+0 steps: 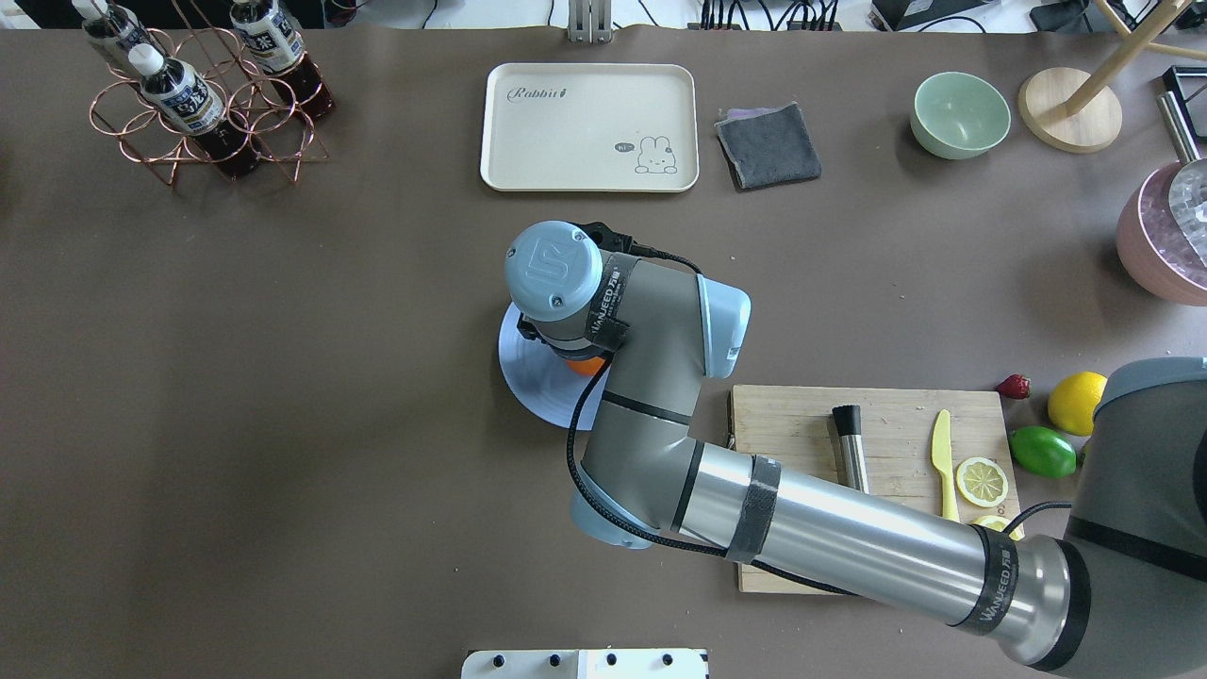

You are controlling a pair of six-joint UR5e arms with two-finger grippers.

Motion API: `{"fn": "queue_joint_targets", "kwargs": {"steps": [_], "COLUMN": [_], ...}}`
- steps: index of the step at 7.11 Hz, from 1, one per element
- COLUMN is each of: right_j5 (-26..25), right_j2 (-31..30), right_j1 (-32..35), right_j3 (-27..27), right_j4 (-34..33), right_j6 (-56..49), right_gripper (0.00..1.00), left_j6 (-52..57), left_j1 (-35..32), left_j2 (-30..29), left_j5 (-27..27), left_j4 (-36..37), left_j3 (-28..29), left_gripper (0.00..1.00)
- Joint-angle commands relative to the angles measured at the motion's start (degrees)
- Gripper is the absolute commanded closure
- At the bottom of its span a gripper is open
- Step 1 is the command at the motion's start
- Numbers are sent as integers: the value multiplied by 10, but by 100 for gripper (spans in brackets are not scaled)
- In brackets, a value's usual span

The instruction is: Pick orange to plate

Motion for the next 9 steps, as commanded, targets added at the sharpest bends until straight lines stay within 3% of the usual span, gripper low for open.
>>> {"fn": "queue_joint_targets", "kwargs": {"steps": [1, 3, 4, 6, 9], "right_j5": [34, 116, 151, 218, 274], "right_j2": [2, -25, -82, -191, -338], "right_j1": [45, 129, 184, 294, 438], "right_j3": [11, 50, 80, 144, 156], "right_j4": [1, -16, -15, -17, -9], "right_j6": [-37, -114, -218, -391, -692], "right_gripper": [0, 0, 0, 0, 0], "left_j6": [0, -1, -2, -3, -7], "left_j1": [0, 0, 0, -5, -4], "left_j2": [0, 0, 0, -10, -26], "left_j5": [0, 11, 56, 60, 54], "left_j4": [0, 3, 8, 77, 88], "left_j3": [1, 3, 3, -3, -18], "left_gripper": [2, 2, 2, 2, 2]}}
